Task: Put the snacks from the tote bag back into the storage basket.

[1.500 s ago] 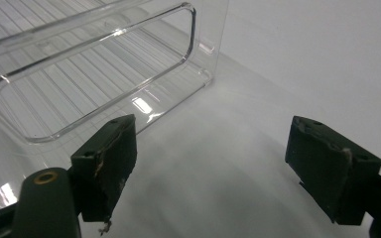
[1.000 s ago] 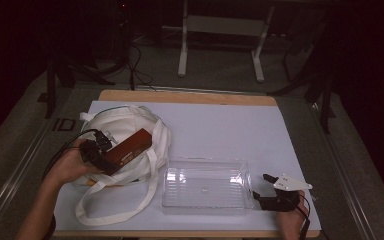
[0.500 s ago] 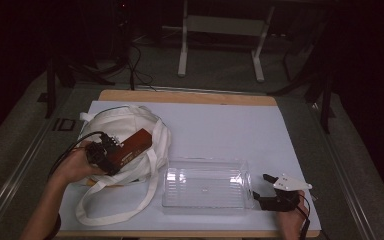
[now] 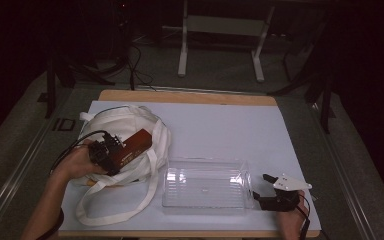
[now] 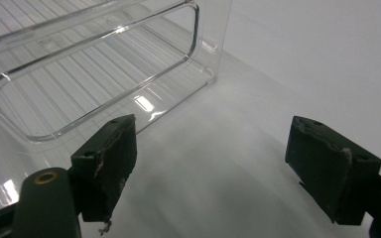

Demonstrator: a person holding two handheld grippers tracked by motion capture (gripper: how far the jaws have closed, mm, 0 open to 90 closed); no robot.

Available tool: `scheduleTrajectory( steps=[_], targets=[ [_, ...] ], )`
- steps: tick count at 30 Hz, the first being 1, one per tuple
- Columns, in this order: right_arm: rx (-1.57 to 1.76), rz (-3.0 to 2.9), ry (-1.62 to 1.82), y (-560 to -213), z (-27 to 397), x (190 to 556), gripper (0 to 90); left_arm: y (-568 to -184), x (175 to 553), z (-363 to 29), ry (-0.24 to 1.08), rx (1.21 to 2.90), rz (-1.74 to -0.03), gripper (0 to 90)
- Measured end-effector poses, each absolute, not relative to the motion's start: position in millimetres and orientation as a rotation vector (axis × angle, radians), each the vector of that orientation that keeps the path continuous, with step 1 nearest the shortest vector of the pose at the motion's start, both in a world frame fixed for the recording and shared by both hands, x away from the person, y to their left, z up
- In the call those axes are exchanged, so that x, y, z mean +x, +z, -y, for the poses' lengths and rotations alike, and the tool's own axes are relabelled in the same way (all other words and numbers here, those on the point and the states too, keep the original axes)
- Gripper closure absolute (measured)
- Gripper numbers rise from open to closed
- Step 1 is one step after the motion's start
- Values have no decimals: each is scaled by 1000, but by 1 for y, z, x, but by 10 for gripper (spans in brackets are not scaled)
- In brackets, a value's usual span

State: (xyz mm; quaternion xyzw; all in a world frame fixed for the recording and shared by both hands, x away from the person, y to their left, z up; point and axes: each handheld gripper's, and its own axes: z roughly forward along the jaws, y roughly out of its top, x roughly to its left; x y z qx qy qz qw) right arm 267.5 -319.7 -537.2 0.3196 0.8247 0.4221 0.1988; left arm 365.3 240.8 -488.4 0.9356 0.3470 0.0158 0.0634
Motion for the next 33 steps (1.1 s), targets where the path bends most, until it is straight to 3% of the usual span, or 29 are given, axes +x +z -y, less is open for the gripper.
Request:
scheduleTrajectory(
  steps=[8, 26, 33],
  targets=[
    [892, -2307, 1179, -537, 319, 267, 201, -488, 364, -243, 51, 2823, -1004, 417],
    [890, -2305, 1176, -537, 319, 267, 201, -467, 358, -249, 259, 2881, -939, 437],
    [889, -2303, 1176, -537, 319, 267, 201, -457, 355, -254, 279, 2840, -941, 440]
  ],
)
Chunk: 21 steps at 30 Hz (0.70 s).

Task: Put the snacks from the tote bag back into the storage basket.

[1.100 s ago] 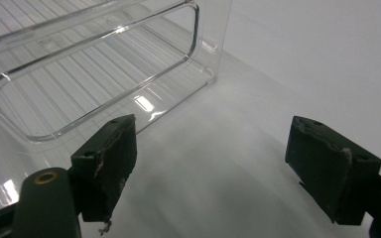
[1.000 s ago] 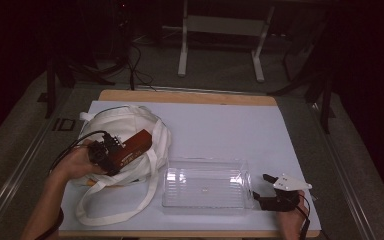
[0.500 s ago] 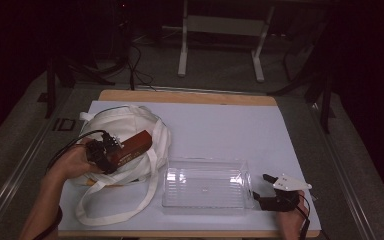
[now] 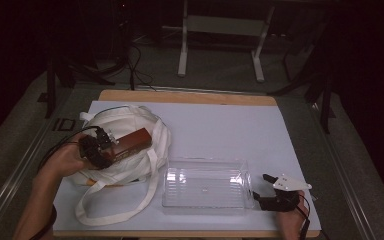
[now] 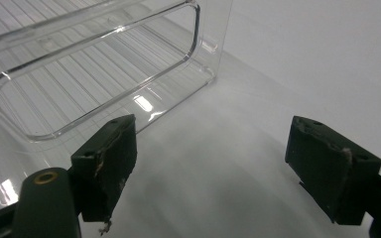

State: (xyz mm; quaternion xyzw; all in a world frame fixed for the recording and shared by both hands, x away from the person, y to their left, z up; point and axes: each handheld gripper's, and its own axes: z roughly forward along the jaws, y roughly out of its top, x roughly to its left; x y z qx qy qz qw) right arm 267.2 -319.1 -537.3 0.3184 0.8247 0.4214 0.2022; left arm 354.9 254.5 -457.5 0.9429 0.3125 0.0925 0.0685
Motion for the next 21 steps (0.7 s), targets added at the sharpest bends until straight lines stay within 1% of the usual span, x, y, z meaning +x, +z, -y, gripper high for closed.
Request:
scheduleTrajectory(
  steps=[5, 8, 21],
  targets=[
    [891, -2303, 1177, -537, 319, 267, 201, -452, 353, -259, 276, 2835, -947, 439],
    [891, -2302, 1177, -537, 319, 267, 201, -443, 349, -265, 261, 2791, -940, 439],
    [890, -2304, 1172, -537, 319, 267, 201, -424, 338, -275, 244, 2703, -897, 439]
  ],
)
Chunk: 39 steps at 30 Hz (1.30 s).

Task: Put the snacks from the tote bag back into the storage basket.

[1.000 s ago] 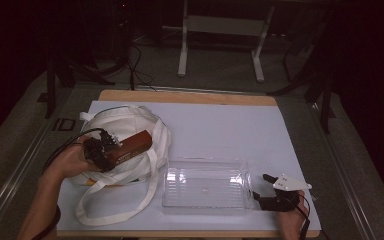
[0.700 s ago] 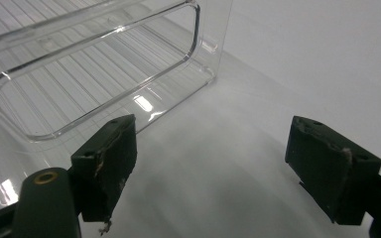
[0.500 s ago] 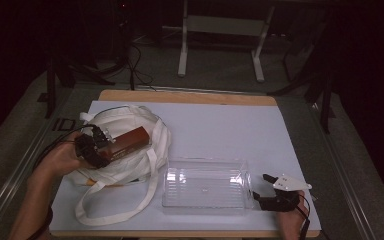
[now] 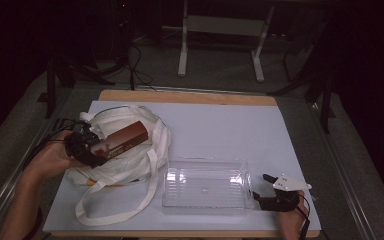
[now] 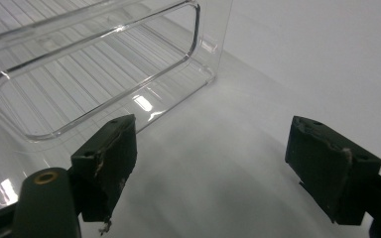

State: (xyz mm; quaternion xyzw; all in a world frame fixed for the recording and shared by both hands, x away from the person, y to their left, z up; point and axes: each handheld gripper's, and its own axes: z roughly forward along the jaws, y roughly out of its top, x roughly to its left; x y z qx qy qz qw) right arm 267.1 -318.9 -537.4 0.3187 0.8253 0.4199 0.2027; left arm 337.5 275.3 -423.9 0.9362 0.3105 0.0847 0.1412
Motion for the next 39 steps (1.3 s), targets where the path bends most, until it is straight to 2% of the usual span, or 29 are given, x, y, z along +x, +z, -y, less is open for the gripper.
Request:
scheduleTrajectory(
  steps=[11, 21, 39],
  targets=[
    [889, -2304, 1170, -537, 319, 267, 201, -413, 330, -280, 179, 2608, -844, 439],
    [890, -2303, 1171, -537, 319, 267, 201, -404, 326, -270, 182, 2584, -777, 439],
    [885, -2304, 1169, -537, 319, 267, 201, -385, 316, -236, 207, 2657, -597, 439]
  ],
)
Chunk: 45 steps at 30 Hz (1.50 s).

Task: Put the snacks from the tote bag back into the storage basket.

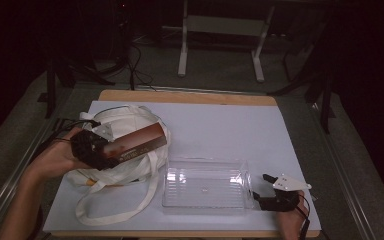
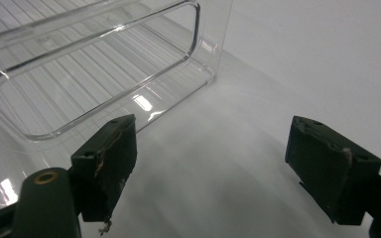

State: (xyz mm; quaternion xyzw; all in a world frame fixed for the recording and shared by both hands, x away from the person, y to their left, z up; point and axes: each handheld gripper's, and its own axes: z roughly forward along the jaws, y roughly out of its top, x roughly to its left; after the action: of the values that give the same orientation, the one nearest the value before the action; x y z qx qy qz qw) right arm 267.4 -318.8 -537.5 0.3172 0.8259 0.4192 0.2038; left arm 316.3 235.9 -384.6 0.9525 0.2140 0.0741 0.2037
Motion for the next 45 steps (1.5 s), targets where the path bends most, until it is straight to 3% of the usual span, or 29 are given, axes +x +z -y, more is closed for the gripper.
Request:
scheduleTrajectory(
  steps=[20, 45],
  targets=[
    [887, -2302, 1177, -537, 319, 267, 201, -375, 303, -196, 200, 2606, -405, 438],
    [887, -2300, 1179, -537, 319, 267, 201, -385, 291, -152, 145, 2702, -249, 439]
  ],
)
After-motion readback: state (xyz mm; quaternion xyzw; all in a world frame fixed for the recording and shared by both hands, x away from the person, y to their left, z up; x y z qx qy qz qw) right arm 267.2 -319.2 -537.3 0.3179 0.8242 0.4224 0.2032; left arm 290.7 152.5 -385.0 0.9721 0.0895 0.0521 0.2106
